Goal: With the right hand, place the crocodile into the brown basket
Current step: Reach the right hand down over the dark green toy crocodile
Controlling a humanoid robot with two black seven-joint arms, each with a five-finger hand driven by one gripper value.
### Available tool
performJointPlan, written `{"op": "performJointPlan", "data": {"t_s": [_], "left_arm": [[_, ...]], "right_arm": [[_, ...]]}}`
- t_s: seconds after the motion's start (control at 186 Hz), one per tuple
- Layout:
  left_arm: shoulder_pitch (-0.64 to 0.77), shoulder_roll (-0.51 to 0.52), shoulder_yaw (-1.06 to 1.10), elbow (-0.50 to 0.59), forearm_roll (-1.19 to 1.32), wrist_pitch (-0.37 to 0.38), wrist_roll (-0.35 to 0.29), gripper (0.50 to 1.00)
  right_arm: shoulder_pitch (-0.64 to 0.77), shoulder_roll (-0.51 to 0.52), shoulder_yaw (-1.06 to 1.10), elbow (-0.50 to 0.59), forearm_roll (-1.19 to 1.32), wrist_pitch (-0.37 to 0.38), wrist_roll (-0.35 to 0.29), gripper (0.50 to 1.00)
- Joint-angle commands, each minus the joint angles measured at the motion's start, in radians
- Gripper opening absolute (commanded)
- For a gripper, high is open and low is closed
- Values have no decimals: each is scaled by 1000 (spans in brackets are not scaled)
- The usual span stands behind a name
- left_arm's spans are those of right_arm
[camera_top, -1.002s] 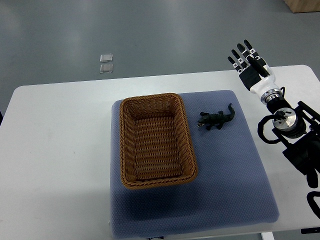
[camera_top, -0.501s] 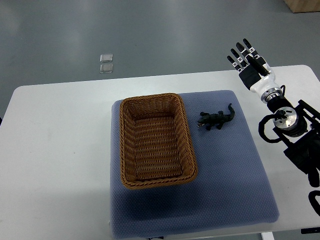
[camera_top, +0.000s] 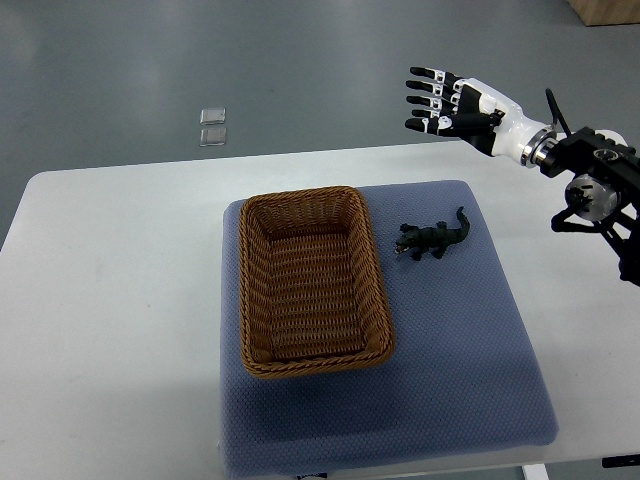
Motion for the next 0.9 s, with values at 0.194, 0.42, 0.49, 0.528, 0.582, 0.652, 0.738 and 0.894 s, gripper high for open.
{"op": "performJointPlan", "data": {"t_s": [0.194, 0.42, 0.49, 0.528, 0.582, 0.652, 0.738, 0.894], "left_arm": [[-6, 0, -1, -5, 0, -2, 0, 1000], [-6, 0, -1, -8, 0, -2, 0, 1000], [-7, 0, -1, -8, 0, -2, -1, 1000], [-9, 0, -1, -8, 0, -2, -1, 1000], [-9, 0, 1, -8, 0, -2, 0, 1000], [-9, 0, 1, -8, 0, -2, 0, 1000], [-9, 0, 1, -6, 0, -2, -1, 1000], [-10, 0, -1, -5, 0, -2, 0, 1000]], "right_arm": [[251, -63, -344, 134, -524, 20, -196, 924], [298, -108, -418, 217, -522, 126, -338, 926], [285, -111, -418, 231, -521, 131, -352, 926], [275, -111, -416, 234, -521, 129, -352, 926], [262, -109, -414, 239, -521, 127, -352, 926], [243, -105, -414, 239, -521, 120, -352, 926], [225, -99, -416, 239, -524, 114, -351, 926], [185, -88, -419, 240, -545, 66, -347, 924]]}}
